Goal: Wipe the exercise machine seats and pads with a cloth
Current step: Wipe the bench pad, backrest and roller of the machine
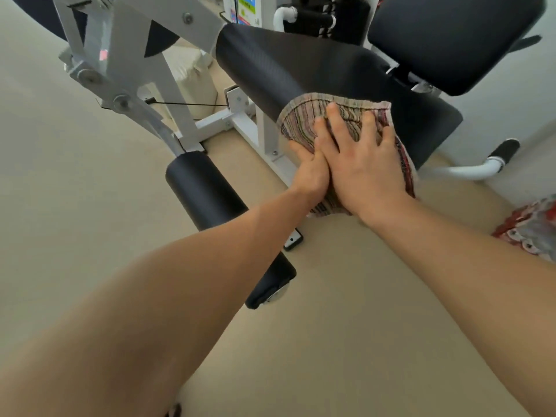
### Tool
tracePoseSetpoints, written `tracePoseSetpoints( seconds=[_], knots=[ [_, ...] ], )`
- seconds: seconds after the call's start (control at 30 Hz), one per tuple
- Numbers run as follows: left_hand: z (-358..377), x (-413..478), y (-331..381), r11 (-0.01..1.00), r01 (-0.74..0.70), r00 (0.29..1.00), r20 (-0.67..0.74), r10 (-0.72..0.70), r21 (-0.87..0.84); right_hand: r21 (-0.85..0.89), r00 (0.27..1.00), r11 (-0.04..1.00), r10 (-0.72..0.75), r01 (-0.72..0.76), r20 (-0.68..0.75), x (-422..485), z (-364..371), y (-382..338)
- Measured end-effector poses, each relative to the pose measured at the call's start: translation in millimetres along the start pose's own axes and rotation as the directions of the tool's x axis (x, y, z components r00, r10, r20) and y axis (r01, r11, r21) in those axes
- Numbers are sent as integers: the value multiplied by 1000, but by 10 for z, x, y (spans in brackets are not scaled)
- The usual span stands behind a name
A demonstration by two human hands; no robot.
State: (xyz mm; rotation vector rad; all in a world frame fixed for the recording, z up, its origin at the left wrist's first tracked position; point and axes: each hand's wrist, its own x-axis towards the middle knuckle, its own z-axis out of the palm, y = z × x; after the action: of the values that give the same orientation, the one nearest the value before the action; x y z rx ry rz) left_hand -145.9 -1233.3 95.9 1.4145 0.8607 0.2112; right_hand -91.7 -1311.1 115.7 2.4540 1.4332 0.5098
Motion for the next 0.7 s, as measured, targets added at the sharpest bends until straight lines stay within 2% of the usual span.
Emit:
tracePoseSetpoints(
  seconds=[0.07,0.17,0.23,0.3,0.37,0.47,0.53,0.6,0.7],
  knots=[
    [116,-230,-41,998,52,998,27,-53,39,1,999,999,-33,33,29,-274,-25,187],
    [237,-606,-34,976,44,999,11,-47,212,71,994,996,-52,45,98,-576,-111,334],
    [303,-865,9,956,11,999,-45,2,292,106,993,994,-21,9,113,-712,-251,413],
    [298,-1150,61,958,5,998,-57,12,286,244,983,967,23,-67,181,-833,-481,467],
    [221,-1431,132,967,25,999,-52,-12,254,442,943,875,46,-197,330,-984,-682,450],
    [-32,-1838,257,967,21,1000,8,-24,252,595,845,679,71,-430,530,-1292,-1072,286],
    [-260,-2109,330,963,31,998,44,-44,267,648,756,538,-30,-539,654,-1453,-1341,159],
    [-529,-2373,387,958,52,996,55,-71,282,696,680,407,-211,-592,702,-1578,-1619,26],
    [-1020,-2735,549,961,49,998,17,-56,271,761,682,175,-351,-625,641,-1632,-2067,-217]
  ],
)
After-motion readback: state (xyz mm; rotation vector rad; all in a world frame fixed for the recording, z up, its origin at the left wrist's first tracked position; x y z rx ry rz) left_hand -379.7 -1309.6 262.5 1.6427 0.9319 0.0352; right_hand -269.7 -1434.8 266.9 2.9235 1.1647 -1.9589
